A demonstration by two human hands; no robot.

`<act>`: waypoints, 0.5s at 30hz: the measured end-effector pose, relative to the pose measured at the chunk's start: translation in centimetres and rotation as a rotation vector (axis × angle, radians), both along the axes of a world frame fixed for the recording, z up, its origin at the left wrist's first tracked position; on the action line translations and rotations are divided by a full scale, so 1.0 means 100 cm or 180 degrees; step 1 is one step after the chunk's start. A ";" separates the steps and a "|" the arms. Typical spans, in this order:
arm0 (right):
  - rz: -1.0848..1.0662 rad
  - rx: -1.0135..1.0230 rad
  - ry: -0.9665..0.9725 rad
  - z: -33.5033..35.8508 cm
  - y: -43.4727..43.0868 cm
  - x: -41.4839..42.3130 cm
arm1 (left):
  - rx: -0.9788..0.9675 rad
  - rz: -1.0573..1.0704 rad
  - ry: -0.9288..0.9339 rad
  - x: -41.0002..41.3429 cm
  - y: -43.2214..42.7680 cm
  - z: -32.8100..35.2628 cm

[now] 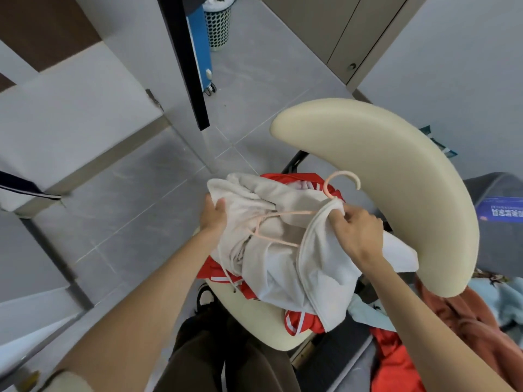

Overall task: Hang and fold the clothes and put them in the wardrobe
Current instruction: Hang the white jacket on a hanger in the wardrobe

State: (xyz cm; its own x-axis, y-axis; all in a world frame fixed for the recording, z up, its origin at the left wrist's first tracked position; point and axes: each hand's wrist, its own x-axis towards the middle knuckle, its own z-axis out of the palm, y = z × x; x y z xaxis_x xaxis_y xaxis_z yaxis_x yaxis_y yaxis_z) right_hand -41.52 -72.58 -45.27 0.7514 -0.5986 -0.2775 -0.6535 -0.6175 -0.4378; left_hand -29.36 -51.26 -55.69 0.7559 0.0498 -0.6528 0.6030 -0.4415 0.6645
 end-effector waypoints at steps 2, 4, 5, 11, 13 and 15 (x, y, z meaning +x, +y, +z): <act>0.0185 -0.0223 0.0131 0.002 0.002 0.004 | -0.0030 -0.0235 -0.0190 0.017 0.000 0.015; 0.0227 -0.0343 0.0176 -0.001 0.004 0.009 | -0.0084 -0.0527 -0.0400 0.024 -0.003 0.027; 0.0218 -0.0365 0.0206 -0.002 0.004 0.011 | -0.0108 -0.0626 -0.0472 0.025 -0.005 0.033; 0.0526 -0.0772 0.0626 -0.003 0.000 0.014 | -0.1023 -0.0046 0.0133 0.030 -0.005 0.075; 0.0552 -0.0590 0.0711 -0.007 0.003 0.014 | -0.1536 0.0281 0.0477 0.035 -0.002 0.086; 0.0458 -0.0028 0.0740 -0.013 0.009 0.017 | -0.1674 0.0246 0.0630 0.034 -0.009 0.096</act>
State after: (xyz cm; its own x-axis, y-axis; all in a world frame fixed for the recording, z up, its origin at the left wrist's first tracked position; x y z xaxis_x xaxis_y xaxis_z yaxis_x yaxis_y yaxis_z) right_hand -39.79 -71.68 -46.58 0.7456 -0.4935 -0.4479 -0.6412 -0.7142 -0.2805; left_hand -26.00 -52.21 -46.09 0.6236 -0.2701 -0.7336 0.7559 -0.0310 0.6539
